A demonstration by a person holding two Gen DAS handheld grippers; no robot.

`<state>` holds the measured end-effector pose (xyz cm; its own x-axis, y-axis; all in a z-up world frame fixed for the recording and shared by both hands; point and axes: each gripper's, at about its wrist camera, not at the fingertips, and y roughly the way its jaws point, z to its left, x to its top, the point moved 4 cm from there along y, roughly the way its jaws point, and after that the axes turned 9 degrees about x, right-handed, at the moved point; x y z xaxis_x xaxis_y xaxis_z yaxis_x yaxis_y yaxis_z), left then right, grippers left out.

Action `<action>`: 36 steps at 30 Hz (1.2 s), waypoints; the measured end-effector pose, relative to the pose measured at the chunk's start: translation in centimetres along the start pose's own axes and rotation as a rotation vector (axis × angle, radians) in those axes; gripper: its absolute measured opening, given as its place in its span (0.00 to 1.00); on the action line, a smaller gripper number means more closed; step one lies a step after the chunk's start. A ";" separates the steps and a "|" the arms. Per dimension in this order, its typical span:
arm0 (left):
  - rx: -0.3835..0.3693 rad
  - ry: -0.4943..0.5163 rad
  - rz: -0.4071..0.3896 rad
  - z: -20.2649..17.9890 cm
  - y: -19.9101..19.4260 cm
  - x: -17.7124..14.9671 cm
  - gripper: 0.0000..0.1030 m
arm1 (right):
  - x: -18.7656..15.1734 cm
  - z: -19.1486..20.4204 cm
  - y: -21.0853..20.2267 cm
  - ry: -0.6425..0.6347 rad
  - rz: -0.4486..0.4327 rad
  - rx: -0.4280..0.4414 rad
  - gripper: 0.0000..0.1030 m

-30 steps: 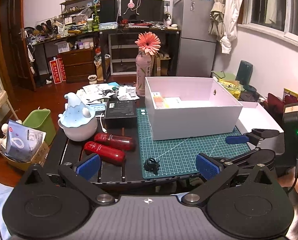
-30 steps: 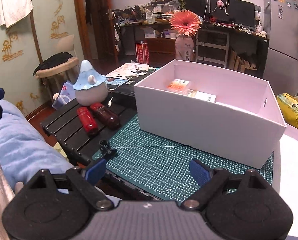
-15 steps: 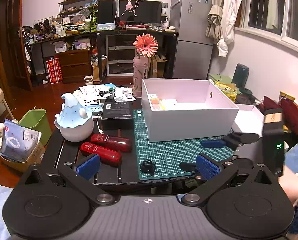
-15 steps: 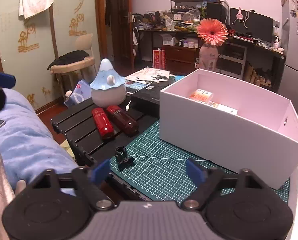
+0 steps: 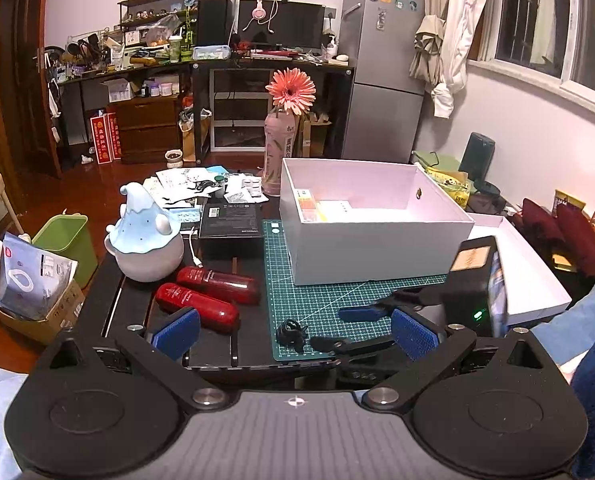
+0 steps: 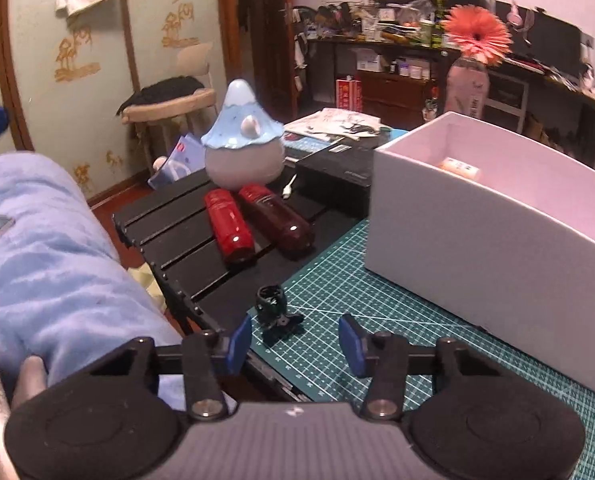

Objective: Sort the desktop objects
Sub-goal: 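Move the right gripper down to the black earphone on the mat, then close the right gripper on the black earphone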

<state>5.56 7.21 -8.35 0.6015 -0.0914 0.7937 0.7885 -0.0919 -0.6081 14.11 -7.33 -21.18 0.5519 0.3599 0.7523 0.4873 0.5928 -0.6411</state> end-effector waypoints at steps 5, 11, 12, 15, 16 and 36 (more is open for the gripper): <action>-0.004 -0.008 -0.003 0.1 -0.1 0.1 1.00 | 0.1 0.4 1.6 -0.039 0.013 0.008 0.45; -0.003 -0.006 -0.001 0.1 0.1 0.0 1.00 | 0.4 0.5 3.2 -0.063 0.002 0.026 0.46; -0.003 -0.007 0.000 0.1 0.1 0.0 1.00 | 0.4 0.5 3.4 -0.065 0.001 0.029 0.46; -0.005 -0.011 0.003 0.2 0.1 0.1 1.00 | 0.6 0.5 3.9 -0.079 0.000 0.031 0.46; -0.005 -0.012 0.004 0.2 0.1 0.0 1.00 | 0.6 0.6 4.0 -0.086 -0.002 0.032 0.46; -0.003 -0.015 0.013 0.2 0.3 0.0 1.00 | 0.4 0.6 5.3 -0.100 0.023 0.032 0.28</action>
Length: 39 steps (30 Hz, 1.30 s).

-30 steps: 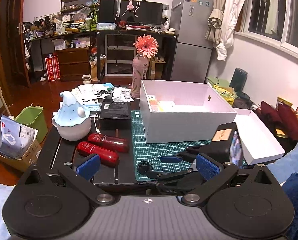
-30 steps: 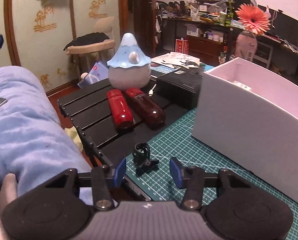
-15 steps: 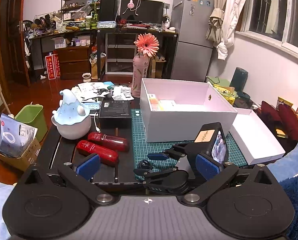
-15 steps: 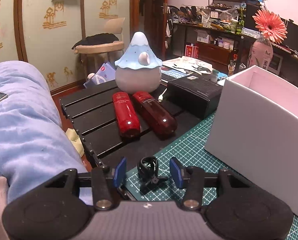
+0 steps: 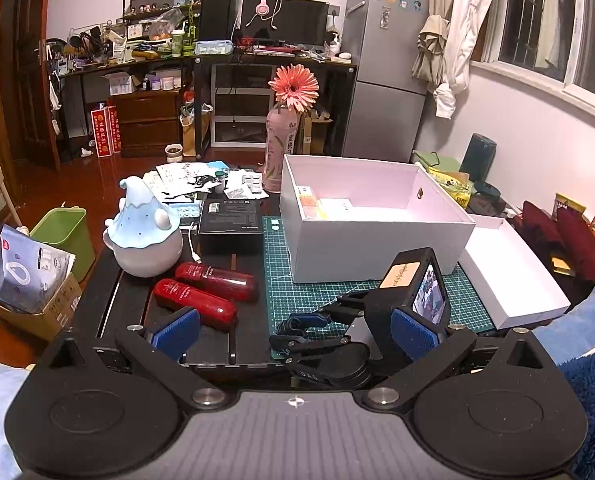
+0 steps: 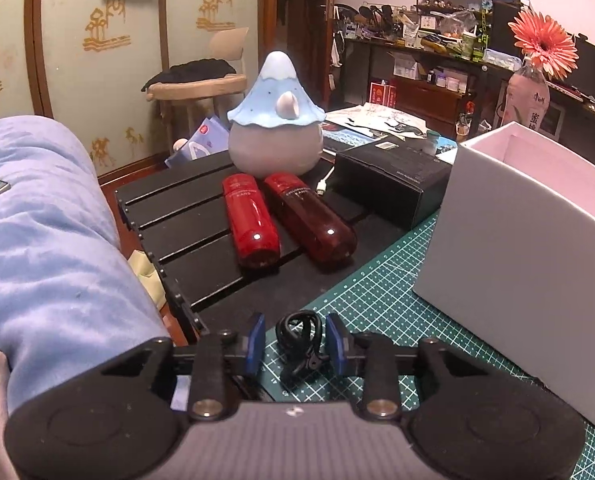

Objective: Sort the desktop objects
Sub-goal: 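Close the right gripper on the black earphone, then lift the earphone with the right gripper and carry it over the box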

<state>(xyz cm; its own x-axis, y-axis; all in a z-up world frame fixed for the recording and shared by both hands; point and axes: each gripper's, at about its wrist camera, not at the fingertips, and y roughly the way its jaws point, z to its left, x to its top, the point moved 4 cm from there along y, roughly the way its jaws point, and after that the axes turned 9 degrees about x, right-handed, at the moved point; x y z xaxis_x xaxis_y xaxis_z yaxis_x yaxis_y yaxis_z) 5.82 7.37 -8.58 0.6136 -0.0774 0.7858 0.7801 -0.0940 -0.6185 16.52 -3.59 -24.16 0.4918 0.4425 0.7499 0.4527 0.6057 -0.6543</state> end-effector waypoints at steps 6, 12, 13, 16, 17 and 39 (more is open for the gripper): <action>0.001 -0.004 -0.002 0.1 -0.1 0.0 1.00 | -0.2 0.0 -0.2 0.003 0.003 -0.011 0.23; 0.003 -0.006 -0.003 0.1 0.0 0.0 1.00 | -0.2 -0.6 -0.6 0.032 -0.008 -0.022 0.23; 0.003 -0.006 -0.004 0.2 -0.1 0.0 1.00 | -0.2 -0.7 -0.7 0.040 -0.011 -0.025 0.23; 0.004 -0.006 -0.007 0.2 -0.1 0.0 1.00 | -0.2 -1.2 -1.1 0.069 -0.020 -0.035 0.23; 0.004 -0.008 -0.007 0.2 -0.1 0.0 1.00 | -0.2 -1.4 -1.3 0.079 -0.021 -0.039 0.23; 0.033 0.026 -0.023 -0.1 -0.6 -0.2 1.00 | -0.2 -4.3 -7.3 0.213 -0.097 -0.141 0.22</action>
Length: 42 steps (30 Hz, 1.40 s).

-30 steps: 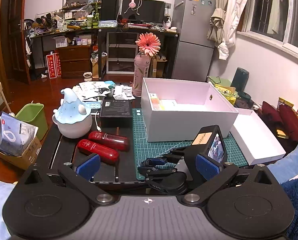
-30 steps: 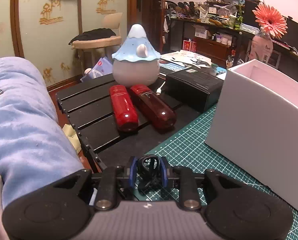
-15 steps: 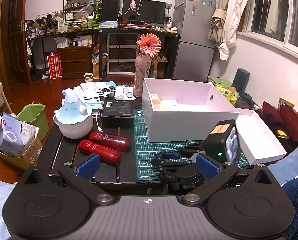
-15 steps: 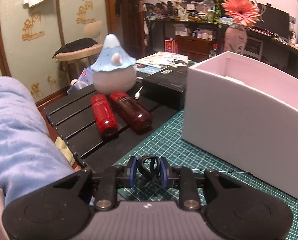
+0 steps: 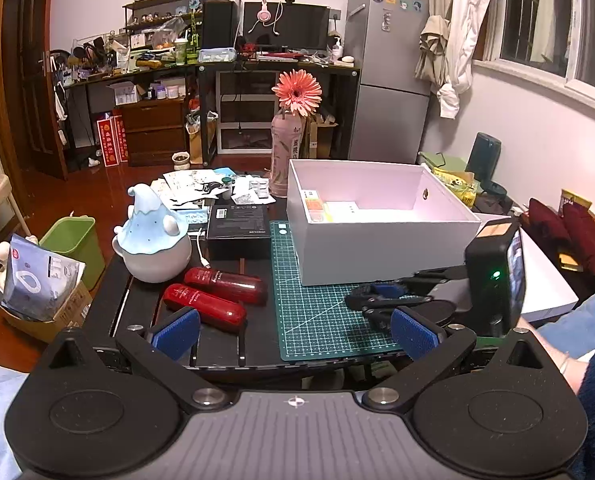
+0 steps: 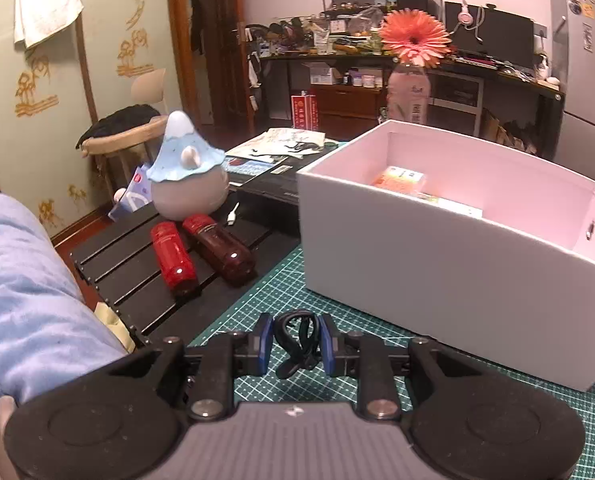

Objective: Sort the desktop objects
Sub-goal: 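Lift the earphone with the right gripper and carry it over the box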

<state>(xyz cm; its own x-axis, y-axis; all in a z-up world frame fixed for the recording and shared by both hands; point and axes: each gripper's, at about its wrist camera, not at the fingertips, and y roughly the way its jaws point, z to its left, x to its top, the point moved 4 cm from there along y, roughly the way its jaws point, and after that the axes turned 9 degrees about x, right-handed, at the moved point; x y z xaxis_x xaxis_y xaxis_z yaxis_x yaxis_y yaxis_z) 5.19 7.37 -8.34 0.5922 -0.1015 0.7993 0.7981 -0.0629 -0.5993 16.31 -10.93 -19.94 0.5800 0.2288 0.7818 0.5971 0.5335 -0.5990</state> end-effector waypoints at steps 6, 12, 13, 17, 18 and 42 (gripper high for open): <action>0.001 0.016 -0.001 -0.3 -0.1 -0.1 1.00 | 0.3 -0.1 -1.4 0.001 0.001 -0.009 0.22; -0.004 0.009 -0.017 -0.1 -0.3 -0.1 1.00 | 0.3 0.2 -2.7 -0.024 0.020 -0.012 0.22; -0.004 0.007 -0.018 0.0 -0.4 -0.1 1.00 | 0.3 0.2 -2.8 -0.026 0.025 -0.014 0.22; 0.000 0.006 -0.023 0.1 -0.5 -0.2 1.00 | 0.4 0.0 -3.4 -0.024 0.034 -0.023 0.22; 0.001 0.007 -0.024 0.1 -0.5 -0.3 1.00 | 0.6 0.0 -3.6 -0.026 0.031 -0.025 0.22; -0.014 0.003 -0.054 0.1 -0.7 -0.2 1.00 | 6.3 -1.6 -7.7 -0.134 0.028 -0.024 0.22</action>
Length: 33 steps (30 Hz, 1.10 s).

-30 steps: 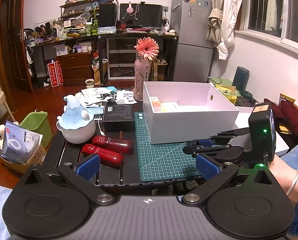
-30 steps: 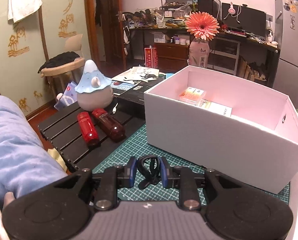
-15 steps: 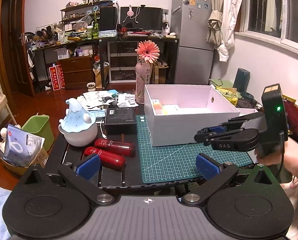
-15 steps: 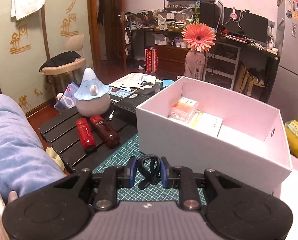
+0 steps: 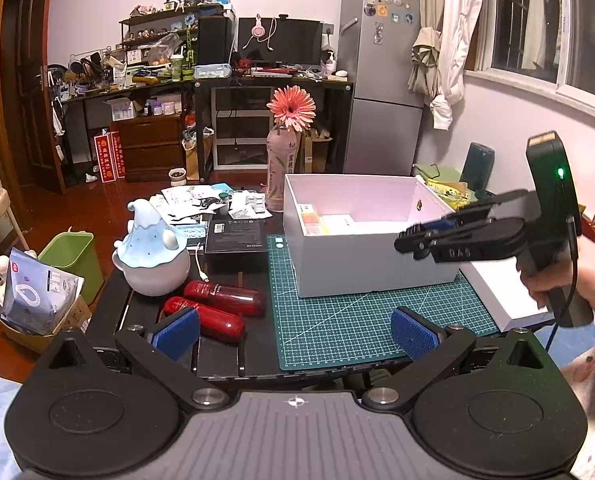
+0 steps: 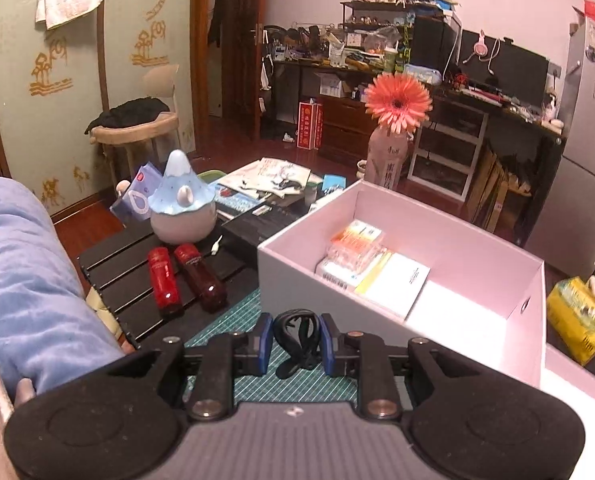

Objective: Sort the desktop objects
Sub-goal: 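Lift the earphone with the right gripper and carry it over the box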

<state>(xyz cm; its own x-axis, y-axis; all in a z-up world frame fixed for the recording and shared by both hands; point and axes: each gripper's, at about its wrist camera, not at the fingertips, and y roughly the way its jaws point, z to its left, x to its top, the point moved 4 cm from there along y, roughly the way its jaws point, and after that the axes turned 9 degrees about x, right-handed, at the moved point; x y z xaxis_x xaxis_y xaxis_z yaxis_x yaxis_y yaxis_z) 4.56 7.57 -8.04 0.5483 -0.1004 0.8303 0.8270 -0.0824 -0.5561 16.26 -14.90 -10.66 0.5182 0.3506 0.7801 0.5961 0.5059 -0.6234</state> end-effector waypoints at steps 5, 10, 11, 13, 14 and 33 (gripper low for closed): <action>-0.007 -0.013 0.000 0.2 0.1 0.0 1.00 | 1.6 -1.0 -0.2 -0.015 -0.009 -0.013 0.22; -0.018 -0.023 -0.007 0.3 -0.1 0.0 1.00 | 2.8 -2.0 0.1 -0.020 -0.007 -0.024 0.22; -0.020 -0.023 -0.007 0.4 -0.1 0.0 1.00 | 3.0 -2.3 0.2 -0.014 -0.007 -0.023 0.22; -0.023 -0.022 -0.009 0.3 -0.1 0.1 1.00 | 3.5 -2.8 0.4 -0.002 -0.009 -0.021 0.22; -0.025 -0.021 -0.011 0.3 -0.2 0.1 1.00 | 3.7 -3.1 0.5 0.005 -0.012 -0.020 0.22; -0.056 -0.026 -0.002 0.4 0.2 0.1 1.00 | 7.1 -9.2 7.0 0.077 0.044 -0.090 0.22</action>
<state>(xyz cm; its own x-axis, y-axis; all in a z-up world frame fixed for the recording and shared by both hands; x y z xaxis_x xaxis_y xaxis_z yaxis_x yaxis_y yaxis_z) 4.80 7.91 -8.06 0.5499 -0.0747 0.8319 0.8205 -0.1380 -0.5548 29.76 -16.08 -9.95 0.5889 0.3073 0.7475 0.6228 0.4170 -0.6620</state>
